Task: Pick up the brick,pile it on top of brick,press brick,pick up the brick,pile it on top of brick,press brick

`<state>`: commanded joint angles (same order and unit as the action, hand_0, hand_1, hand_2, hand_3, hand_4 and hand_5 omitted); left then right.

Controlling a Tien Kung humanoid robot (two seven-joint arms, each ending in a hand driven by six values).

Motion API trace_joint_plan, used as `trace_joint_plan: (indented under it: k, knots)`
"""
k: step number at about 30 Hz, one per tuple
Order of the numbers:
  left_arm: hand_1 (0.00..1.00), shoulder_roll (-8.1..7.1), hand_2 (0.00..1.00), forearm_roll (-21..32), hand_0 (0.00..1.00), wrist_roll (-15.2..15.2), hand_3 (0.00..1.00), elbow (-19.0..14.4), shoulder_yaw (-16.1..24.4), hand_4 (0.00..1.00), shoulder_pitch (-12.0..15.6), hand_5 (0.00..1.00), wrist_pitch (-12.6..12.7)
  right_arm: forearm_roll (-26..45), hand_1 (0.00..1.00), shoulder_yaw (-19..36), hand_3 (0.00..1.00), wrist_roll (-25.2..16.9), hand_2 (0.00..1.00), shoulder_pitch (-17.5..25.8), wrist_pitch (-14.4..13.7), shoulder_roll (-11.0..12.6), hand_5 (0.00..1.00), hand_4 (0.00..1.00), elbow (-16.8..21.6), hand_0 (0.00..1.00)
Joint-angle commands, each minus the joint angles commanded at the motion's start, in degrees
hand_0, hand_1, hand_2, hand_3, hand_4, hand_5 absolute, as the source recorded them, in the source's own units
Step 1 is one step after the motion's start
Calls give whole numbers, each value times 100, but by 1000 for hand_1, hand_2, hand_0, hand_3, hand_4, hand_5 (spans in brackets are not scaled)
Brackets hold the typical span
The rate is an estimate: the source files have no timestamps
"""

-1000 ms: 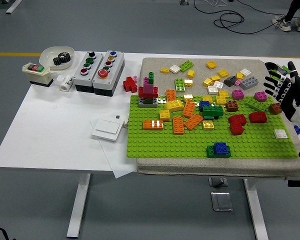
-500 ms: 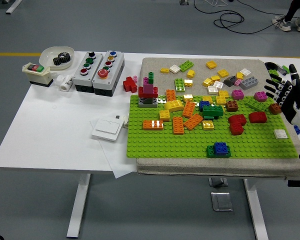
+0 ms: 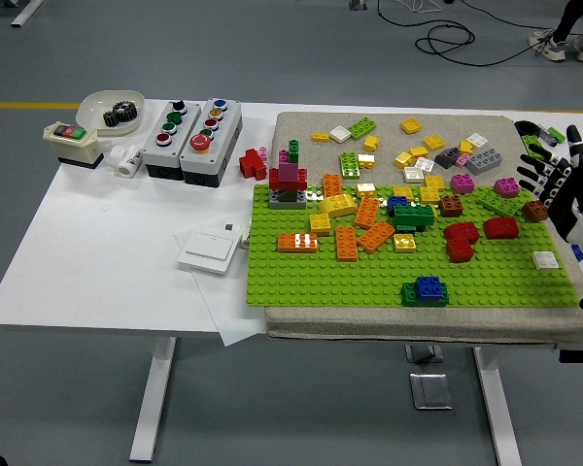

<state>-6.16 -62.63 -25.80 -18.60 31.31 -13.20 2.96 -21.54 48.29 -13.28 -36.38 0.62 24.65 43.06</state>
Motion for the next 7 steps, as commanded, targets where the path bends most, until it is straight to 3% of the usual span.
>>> trace_joint_plan:
  k: [7]
  knots:
    - [712, -20, 733, -48, 666, -7, 589, -13, 16, 669, 1, 665, -25, -48, 829, 26, 835, -26, 834, 5, -59, 3, 998, 998, 18, 931]
